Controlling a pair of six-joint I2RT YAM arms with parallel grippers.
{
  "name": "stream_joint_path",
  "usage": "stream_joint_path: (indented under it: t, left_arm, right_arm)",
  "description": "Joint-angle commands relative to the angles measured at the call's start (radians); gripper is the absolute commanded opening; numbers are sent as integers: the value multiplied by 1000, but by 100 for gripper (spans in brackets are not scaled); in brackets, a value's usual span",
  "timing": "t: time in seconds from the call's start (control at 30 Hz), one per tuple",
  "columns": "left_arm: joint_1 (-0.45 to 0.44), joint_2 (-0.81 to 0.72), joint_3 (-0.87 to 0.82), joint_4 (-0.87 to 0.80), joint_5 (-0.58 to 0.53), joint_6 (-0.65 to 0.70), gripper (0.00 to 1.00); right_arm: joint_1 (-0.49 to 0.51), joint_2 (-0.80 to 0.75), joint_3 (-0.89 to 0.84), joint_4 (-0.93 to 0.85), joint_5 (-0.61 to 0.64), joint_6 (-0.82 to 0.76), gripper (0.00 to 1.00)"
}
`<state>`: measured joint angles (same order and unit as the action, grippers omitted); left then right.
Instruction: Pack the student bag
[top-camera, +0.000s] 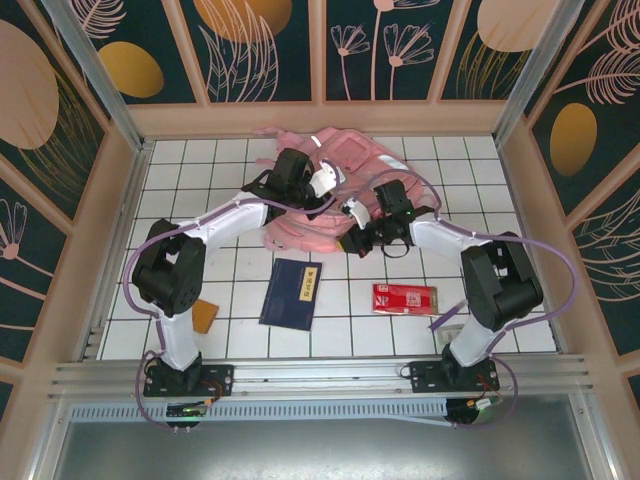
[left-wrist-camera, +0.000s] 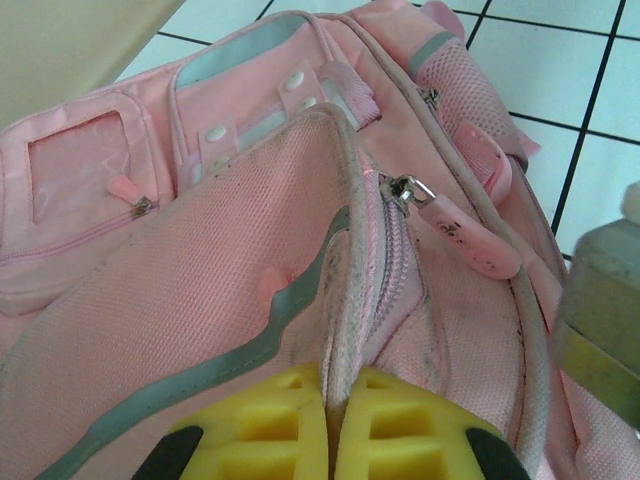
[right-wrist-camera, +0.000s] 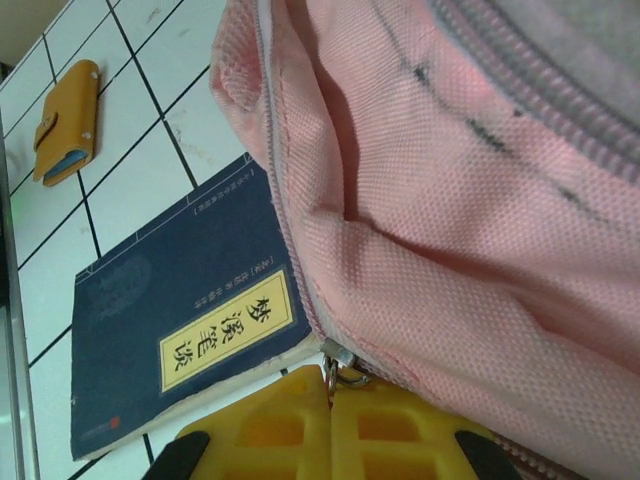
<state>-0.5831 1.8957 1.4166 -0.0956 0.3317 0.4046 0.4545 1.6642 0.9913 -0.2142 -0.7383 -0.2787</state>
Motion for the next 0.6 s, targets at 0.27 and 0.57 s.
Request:
stream_joint_path:
  t: [0.27,0.57]
  left_arm:
    - [0,41,43,177,131,-308,2]
    - [69,-230,-186,79,107,-419,50]
  right_arm:
    - [121,-109,-201,449,-24,356,35]
    - [98,-376,-303,96,222,-507,49]
